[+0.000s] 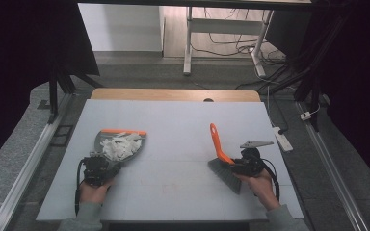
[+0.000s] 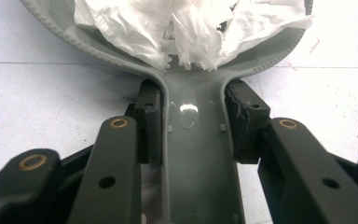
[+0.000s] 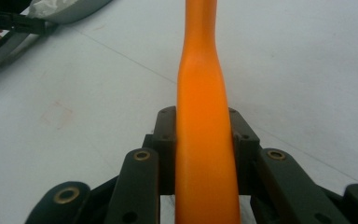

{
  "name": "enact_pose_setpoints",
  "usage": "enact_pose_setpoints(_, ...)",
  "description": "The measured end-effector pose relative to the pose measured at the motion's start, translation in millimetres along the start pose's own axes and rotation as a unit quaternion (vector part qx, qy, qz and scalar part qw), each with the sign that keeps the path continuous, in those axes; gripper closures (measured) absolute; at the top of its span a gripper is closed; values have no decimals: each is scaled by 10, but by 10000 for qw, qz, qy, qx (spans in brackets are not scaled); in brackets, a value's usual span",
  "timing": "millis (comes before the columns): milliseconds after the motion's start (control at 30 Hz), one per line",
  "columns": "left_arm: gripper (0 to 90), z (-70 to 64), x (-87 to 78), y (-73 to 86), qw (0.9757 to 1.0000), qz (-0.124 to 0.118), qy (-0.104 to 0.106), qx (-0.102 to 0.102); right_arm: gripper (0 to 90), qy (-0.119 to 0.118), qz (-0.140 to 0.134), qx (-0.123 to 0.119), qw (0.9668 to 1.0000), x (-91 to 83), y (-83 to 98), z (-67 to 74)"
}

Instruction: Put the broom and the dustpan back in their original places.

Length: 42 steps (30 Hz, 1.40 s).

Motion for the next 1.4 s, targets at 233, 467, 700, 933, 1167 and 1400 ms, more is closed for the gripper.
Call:
enact_pose_setpoints(233, 447, -8, -27, 1, 9999, -42, 24, 111, 682, 172, 119, -7, 9998, 27, -1, -122)
enact_pose_setpoints(467, 285, 0, -105, 4, 9997, -174, -39, 171, 636, 403, 188, -111, 9990, 29, 0, -163)
enact_pose_setpoints(700, 256, 13, -228, 15, 9987, -325, 8, 384, 564, 653, 344, -91, 9972, 38, 20, -245)
enact_pose_setpoints(933, 247, -40, -350, 6, 9959, -497, 169, 739, 507, 863, 508, -27, 9950, 70, 46, -306)
enact_pose_setpoints(1167, 248, -70, -353, 9, 9948, -477, 176, 884, 497, 1248, 591, -32, 9904, 34, 34, -340)
enact_pose_setpoints(1400, 253, -105, -395, 10, 9907, -492, 481, 1177, 489, 1309, 346, -166, 9906, -28, 15, -313)
Point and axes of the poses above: each handheld gripper's, and its own axes: x roughly forward along the jaws, y roughly out of its underside, z roughly to its left, the point moved 4 cm from there along x, roughly forward along the jaws, and after that the axes turned 5 degrees about -x, right-handed, at the moved point
